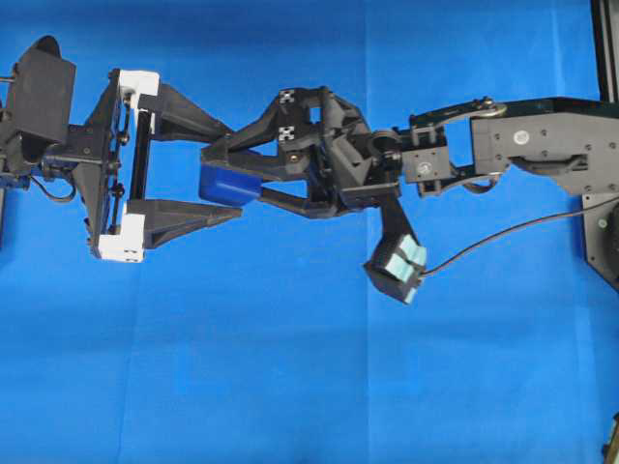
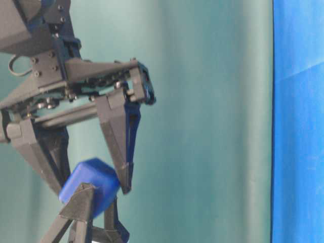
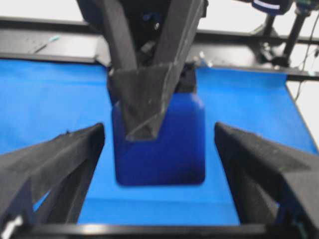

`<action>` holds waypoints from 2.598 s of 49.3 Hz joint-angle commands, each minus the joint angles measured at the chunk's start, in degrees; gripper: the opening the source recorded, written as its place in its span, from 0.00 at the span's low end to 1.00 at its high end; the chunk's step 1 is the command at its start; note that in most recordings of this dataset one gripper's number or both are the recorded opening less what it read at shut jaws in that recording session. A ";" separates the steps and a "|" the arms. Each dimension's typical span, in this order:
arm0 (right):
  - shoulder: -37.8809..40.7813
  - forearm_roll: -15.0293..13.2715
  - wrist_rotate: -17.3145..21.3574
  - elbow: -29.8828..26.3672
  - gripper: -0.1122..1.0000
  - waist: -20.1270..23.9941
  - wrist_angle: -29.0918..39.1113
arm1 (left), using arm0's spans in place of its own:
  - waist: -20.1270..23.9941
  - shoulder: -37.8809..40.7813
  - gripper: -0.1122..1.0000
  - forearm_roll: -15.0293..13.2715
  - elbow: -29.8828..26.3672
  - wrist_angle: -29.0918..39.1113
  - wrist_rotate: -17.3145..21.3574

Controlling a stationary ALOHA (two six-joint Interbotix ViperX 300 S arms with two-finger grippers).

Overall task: Handover the blue block to the right arm after grasping it with the left arm, then place it in the designated position.
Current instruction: 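Close the right gripper on the cube and open the left gripper, then pull the cube away to the right with the right gripper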

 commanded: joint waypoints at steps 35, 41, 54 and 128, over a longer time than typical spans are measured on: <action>-19.78 1.32 0.18 14.41 0.59 0.18 5.63 | 0.09 -0.70 0.94 0.09 -1.14 -0.26 -0.09; -20.21 1.93 0.18 14.68 0.59 0.09 5.63 | 0.09 -0.70 0.94 0.09 -1.23 -0.26 0.00; -20.21 6.86 1.23 14.68 0.59 0.18 6.68 | 0.09 -0.79 0.94 0.09 -1.14 -0.26 0.00; -22.15 23.38 51.59 14.94 0.59 1.14 15.03 | 0.09 -0.62 0.94 0.09 -1.41 -0.09 0.79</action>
